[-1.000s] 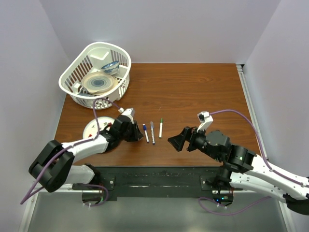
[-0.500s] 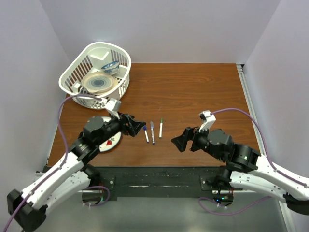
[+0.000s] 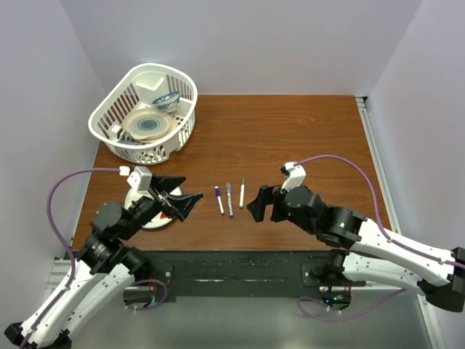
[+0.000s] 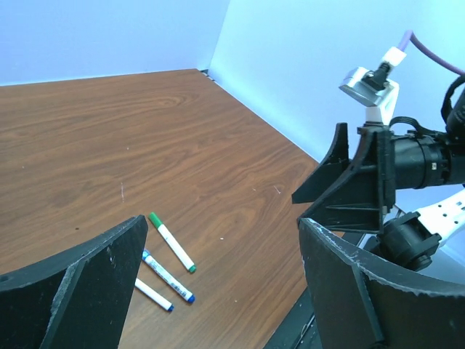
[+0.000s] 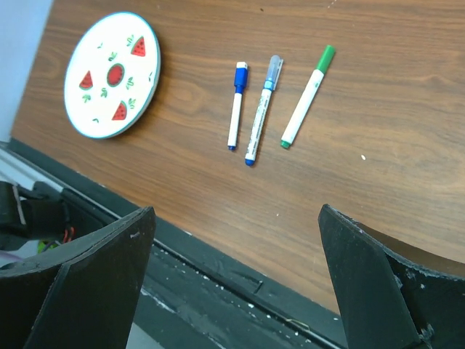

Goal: Insert the pens into the pen caps

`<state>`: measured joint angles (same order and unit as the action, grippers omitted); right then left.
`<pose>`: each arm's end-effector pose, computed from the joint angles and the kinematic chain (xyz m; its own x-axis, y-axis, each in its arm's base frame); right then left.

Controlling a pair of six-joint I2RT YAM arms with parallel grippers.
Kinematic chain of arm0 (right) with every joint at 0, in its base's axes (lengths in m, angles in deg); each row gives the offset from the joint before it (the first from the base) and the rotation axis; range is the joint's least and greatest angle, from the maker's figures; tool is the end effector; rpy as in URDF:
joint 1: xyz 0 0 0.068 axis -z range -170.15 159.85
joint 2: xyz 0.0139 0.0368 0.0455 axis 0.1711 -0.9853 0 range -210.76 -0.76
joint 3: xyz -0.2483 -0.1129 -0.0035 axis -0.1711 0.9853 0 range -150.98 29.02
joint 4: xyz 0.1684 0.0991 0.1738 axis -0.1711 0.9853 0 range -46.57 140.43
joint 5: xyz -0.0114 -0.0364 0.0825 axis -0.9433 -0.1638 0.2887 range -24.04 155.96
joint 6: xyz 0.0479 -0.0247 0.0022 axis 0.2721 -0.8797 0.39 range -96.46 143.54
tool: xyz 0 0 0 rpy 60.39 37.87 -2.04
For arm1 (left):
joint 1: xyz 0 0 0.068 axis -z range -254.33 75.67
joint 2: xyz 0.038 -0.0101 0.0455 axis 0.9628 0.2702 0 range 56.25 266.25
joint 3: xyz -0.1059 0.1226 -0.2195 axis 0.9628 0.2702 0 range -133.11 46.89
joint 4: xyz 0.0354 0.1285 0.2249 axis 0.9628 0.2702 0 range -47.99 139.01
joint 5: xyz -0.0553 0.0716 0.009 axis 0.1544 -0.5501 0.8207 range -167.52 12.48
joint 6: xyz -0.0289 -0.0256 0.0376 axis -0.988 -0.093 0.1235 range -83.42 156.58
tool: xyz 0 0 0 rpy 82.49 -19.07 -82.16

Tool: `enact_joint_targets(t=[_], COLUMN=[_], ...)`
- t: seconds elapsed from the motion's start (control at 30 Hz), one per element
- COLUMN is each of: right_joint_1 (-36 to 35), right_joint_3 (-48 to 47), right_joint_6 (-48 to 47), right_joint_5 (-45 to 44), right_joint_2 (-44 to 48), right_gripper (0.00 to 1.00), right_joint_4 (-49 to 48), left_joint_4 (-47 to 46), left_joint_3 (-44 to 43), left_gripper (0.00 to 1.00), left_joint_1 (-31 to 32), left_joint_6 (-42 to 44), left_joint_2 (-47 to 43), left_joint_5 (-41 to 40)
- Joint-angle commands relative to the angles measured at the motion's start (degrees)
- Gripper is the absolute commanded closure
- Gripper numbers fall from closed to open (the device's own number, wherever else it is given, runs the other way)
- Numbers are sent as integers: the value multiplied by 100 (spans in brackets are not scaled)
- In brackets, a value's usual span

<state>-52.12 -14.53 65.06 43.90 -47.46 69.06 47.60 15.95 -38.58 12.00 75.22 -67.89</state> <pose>0.0967 0.1532 0.3006 -0.6091 0.1633 -0.7761 -0.3468 0.8252 0.4458 0.0824 -0.0668 0.3210 -0.2134 -0.3515 -0.9115 0.6840 0.6125 -0.3963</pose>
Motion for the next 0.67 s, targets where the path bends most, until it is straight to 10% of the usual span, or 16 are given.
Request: enact_joint_targets(t=[0.0,0.63], right_joint_1=[-16,-8], right_joint_3=[-426,-4], right_joint_6=[32,58], right_joint_5=[-281,-369], right_joint_2=[-313,-138], right_gripper=[1,1], right_joint_4=[-409,-1077], left_joint_4=[100,48], left_joint_3=[18,9], left_gripper=[9,9], left_joint_1=[-6,-6], left_joint_6=[208,181], left_joint_2=[-77,90], left_joint_5=[-66,189])
